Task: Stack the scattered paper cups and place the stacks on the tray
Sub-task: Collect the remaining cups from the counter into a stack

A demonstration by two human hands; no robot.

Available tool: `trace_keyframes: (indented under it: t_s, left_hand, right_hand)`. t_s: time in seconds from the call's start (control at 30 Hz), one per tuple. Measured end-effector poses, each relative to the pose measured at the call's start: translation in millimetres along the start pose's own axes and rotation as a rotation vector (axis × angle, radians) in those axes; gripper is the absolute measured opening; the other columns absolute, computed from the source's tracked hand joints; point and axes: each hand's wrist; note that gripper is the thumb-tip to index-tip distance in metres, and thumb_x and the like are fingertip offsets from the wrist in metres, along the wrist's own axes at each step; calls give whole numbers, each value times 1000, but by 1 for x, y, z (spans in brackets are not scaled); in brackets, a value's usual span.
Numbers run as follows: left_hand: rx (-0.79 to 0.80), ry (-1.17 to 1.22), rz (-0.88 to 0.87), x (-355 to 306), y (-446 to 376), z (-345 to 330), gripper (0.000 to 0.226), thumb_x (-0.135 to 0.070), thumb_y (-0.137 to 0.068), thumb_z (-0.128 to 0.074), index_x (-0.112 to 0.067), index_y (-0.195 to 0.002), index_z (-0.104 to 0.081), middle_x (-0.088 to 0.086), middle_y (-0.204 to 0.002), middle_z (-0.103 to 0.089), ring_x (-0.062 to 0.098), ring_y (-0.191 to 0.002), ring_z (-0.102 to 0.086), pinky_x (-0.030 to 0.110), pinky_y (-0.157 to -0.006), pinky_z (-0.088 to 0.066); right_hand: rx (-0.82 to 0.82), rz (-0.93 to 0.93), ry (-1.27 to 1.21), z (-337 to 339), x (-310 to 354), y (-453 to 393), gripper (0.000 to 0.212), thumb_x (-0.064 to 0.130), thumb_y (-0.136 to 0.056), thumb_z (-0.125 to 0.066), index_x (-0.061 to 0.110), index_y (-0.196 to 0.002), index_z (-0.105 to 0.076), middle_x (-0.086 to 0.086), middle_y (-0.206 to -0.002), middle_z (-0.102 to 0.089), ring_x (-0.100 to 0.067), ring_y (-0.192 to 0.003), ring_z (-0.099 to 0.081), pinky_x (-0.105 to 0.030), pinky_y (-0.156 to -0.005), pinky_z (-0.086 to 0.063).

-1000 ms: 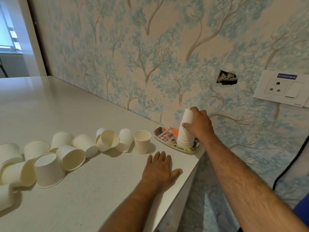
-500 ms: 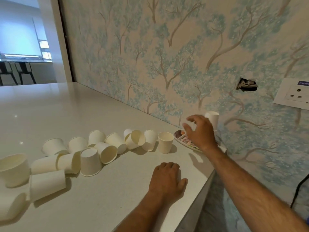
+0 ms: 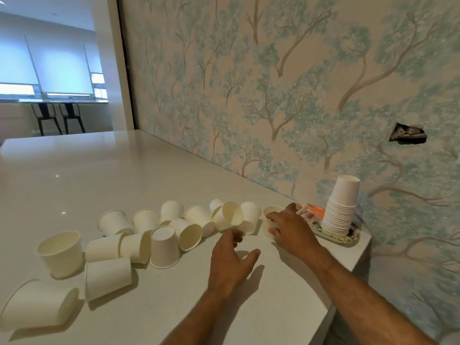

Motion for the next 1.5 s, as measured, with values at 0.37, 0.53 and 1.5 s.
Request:
trace_keyframes:
  t_s: [0.37, 0.53, 1.5]
  left_hand:
    - [52, 197, 51, -19, -8, -10, 82, -45, -55, -90, -36, -125, -49, -15, -117, -64, 7, -103, -65, 29, -84, -59]
    - [-27, 228, 62, -17, -7, -4, 59, -39, -62, -87, -37, -113, -57, -13, -101, -70, 4, -90, -68, 21, -65, -58]
    - [-108, 248, 136, 2, 4, 12, 74, -46, -45, -90, -43, -108, -51, -19, -97, -67, 3, -85, -67, 24, -65, -59]
  right_hand:
    - [-47, 102, -741, 30, 36, 27, 29, 18, -86, -72, 39, -107, -73, 24, -100, -71, 6, -97, -63, -13, -80, -52]
    - [124, 131, -964, 34, 43, 19, 22, 28, -82, -77, 43, -97, -76, 20, -98, -73, -7, -99, -67, -30, -83, -57]
    - [-322, 48, -1130, 32, 63, 5, 31, 7, -85, -74, 36, -96, -76, 12, -97, -75, -8, -93, -69, -17, -74, -54]
Point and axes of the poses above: each hand's wrist, its own y-axis away from the middle knuckle, its own z-axis out of the back of the hand, x = y × z
